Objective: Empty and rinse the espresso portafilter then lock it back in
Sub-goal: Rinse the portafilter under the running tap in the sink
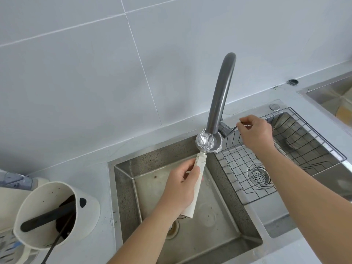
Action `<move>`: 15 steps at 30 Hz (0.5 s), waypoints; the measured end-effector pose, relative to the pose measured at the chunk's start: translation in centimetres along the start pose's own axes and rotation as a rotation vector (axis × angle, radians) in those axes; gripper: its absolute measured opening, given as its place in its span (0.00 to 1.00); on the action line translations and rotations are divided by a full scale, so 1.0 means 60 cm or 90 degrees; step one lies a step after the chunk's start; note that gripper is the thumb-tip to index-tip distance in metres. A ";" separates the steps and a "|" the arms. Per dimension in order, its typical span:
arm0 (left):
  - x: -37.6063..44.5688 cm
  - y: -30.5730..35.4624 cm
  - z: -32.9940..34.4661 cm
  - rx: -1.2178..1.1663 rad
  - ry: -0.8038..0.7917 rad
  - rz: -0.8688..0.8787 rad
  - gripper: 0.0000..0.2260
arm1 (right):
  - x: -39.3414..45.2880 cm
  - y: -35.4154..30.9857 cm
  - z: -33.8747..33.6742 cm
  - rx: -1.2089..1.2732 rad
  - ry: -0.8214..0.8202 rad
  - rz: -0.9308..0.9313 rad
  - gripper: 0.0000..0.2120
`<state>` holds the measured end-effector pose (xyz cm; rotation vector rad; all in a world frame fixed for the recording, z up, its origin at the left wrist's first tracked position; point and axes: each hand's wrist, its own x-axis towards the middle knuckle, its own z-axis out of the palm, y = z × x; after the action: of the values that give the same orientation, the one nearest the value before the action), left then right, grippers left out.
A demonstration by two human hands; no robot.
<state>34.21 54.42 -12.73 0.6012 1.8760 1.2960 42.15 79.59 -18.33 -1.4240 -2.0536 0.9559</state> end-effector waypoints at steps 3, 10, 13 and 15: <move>0.003 -0.004 0.010 -0.032 -0.012 -0.019 0.19 | -0.001 -0.001 0.000 0.000 -0.001 -0.001 0.11; 0.001 -0.008 0.018 -0.027 -0.045 -0.084 0.10 | 0.000 0.001 0.001 0.001 0.003 -0.002 0.12; -0.001 -0.007 0.020 -0.030 -0.061 -0.121 0.11 | 0.000 0.002 0.001 0.005 0.005 0.001 0.12; -0.001 -0.006 0.019 -0.036 -0.075 -0.150 0.11 | -0.001 0.002 0.001 0.005 0.005 0.001 0.11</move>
<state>35.19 54.87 -13.28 0.4035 1.7490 1.1313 42.19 79.56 -18.46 -1.4237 -2.0406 0.9564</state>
